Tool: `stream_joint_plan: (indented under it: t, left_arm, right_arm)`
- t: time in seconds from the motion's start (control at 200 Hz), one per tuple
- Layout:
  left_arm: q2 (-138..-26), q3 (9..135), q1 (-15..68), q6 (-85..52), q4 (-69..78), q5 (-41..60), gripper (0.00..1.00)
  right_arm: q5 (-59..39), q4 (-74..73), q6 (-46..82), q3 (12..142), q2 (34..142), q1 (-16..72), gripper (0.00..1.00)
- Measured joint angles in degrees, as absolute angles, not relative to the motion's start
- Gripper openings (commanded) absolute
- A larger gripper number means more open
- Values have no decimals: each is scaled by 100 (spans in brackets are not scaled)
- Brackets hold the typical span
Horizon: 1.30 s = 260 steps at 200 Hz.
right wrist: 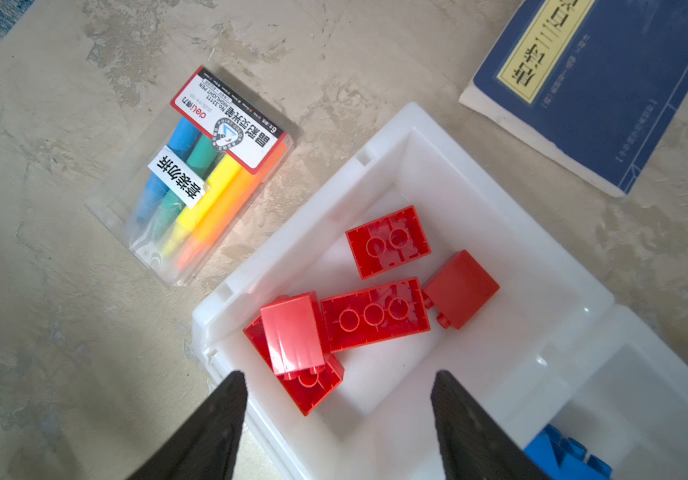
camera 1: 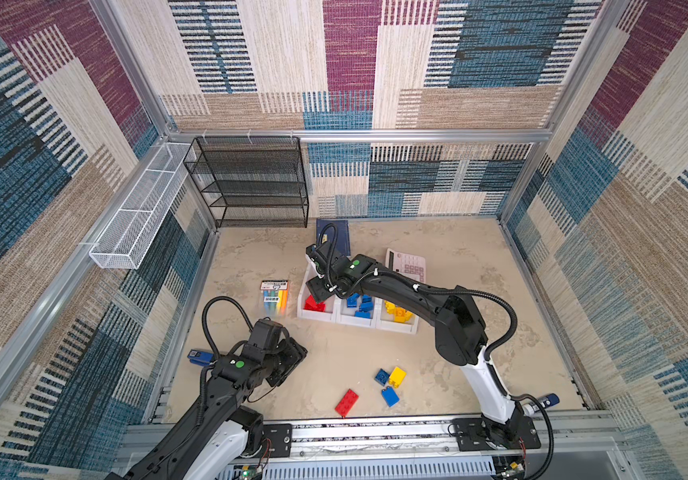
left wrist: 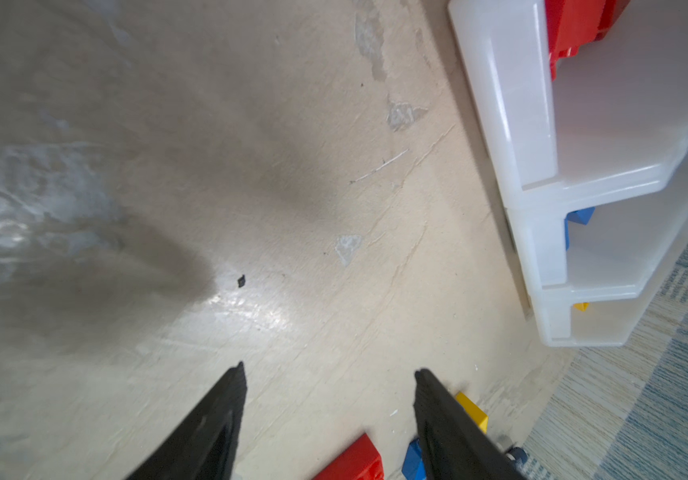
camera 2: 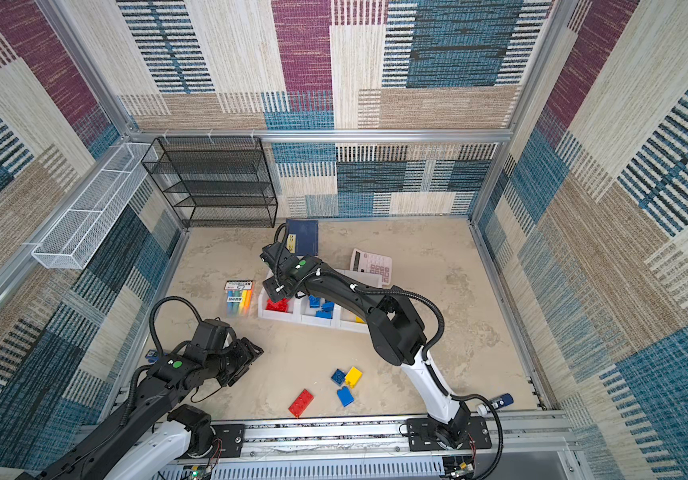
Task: Sort the legos into containers by color
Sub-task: 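Carry the red brick with the right gripper into the red compartment and release, then withdraw the right gripper while the left gripper grasps a red brick in the pile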
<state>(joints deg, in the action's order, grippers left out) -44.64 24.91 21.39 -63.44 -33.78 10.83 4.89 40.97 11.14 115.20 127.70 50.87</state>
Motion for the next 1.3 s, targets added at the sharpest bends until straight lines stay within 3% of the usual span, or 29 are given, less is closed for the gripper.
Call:
stream_joint_plan:
  t: [0.506,1.062,1.302]
  left_arm:
    - [-4740,3249,2375,-5402,-3540,1090,67]
    - [-7194,4386,5732,-4034,-3660,165,69]
    - [-8110,4759,6429,-3780,-3629,84,68]
  right_arm:
    - [255,3795,1608,10151,11087,4932,74]
    - [558,3179,2383,7288,8451,4213,76]
    - [617,3096,2565,6698,7894,3983,77]
